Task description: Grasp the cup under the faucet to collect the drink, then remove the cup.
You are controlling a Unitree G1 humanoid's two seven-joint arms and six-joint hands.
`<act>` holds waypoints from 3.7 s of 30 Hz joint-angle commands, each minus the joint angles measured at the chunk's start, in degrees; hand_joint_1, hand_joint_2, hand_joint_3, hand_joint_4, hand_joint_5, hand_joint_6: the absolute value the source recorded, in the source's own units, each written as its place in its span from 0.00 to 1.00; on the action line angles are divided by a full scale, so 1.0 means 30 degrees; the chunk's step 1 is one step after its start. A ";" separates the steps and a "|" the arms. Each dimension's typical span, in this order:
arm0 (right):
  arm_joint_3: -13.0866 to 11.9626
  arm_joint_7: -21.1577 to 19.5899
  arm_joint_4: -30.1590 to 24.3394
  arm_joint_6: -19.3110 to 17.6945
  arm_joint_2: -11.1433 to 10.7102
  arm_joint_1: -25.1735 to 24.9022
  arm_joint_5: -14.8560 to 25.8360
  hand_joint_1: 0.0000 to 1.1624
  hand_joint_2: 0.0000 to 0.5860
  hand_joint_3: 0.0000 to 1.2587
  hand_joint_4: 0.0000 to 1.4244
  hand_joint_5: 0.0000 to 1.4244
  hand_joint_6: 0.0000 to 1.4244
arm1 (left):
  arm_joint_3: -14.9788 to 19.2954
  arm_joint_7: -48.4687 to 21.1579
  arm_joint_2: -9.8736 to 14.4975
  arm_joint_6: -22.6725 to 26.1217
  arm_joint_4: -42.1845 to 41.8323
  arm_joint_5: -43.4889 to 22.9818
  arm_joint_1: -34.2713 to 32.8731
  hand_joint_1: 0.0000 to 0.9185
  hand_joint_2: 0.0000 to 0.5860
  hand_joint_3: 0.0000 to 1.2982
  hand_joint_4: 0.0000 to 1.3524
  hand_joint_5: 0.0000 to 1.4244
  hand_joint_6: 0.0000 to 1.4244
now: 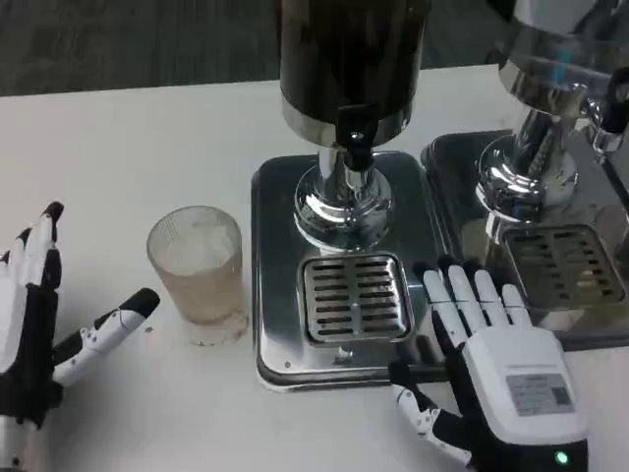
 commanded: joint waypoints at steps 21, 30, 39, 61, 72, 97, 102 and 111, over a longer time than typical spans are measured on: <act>0.0134 -0.0544 -0.0186 0.0804 0.0365 0.0015 -0.0194 0.33 0.73 0.04 0.00 0.00 0.01 | -0.3713 0.0258 0.0216 -0.2357 0.7171 0.1190 -0.5406 0.11 0.00 0.00 0.00 0.00 0.00; 0.0207 -0.0737 -0.0139 0.1070 0.0646 0.0074 -0.0285 0.33 0.73 0.05 0.00 0.00 0.01 | -0.3973 0.0451 -0.0132 -0.2645 0.8547 0.0795 -0.6144 0.16 0.01 0.00 0.00 0.00 0.00; 0.0298 -0.0689 -0.0212 0.1174 0.0621 0.0050 -0.0355 0.33 0.73 0.05 0.00 0.00 0.02 | -0.4017 0.0287 -0.0807 -0.3120 0.9338 0.0569 -0.6699 0.14 0.00 0.00 0.00 0.00 0.00; 0.0408 -0.0315 -0.0681 0.1507 0.0579 0.0277 -0.0369 0.34 0.73 0.07 0.00 0.00 0.03 | -0.5514 0.1201 -0.1553 -0.2055 1.0434 0.1306 -0.8290 0.31 0.05 0.00 0.00 0.13 0.15; 0.0409 -0.0291 -0.0819 0.1647 0.0512 0.0371 -0.0310 0.34 0.73 0.06 0.00 0.00 0.03 | -0.6169 0.3368 -0.1800 -0.2368 1.0407 0.1665 -0.7977 0.46 0.11 0.23 0.38 0.52 0.65; 0.0297 -0.0071 -0.0586 0.1268 0.0243 -0.0022 0.0047 0.35 0.71 0.07 0.00 0.00 0.05 | -0.6532 0.8947 -0.1753 -0.2337 0.9422 0.2587 -0.7194 0.52 0.17 0.37 0.51 0.62 0.78; 0.0283 -0.0051 -0.0589 0.1234 0.0190 -0.0046 0.0057 0.36 0.71 0.07 0.00 0.00 0.06 | -0.6557 0.9063 -0.1796 -0.2435 0.9075 0.2599 -0.7226 0.53 0.17 0.38 0.51 0.62 0.79; 0.0227 -0.0080 -0.0755 0.1298 0.0203 0.0125 0.0103 0.36 0.71 0.07 0.00 0.00 0.06 | -0.6718 0.9762 -0.1888 -0.3107 0.8184 0.2888 -0.6911 0.54 0.18 0.39 0.52 0.64 0.80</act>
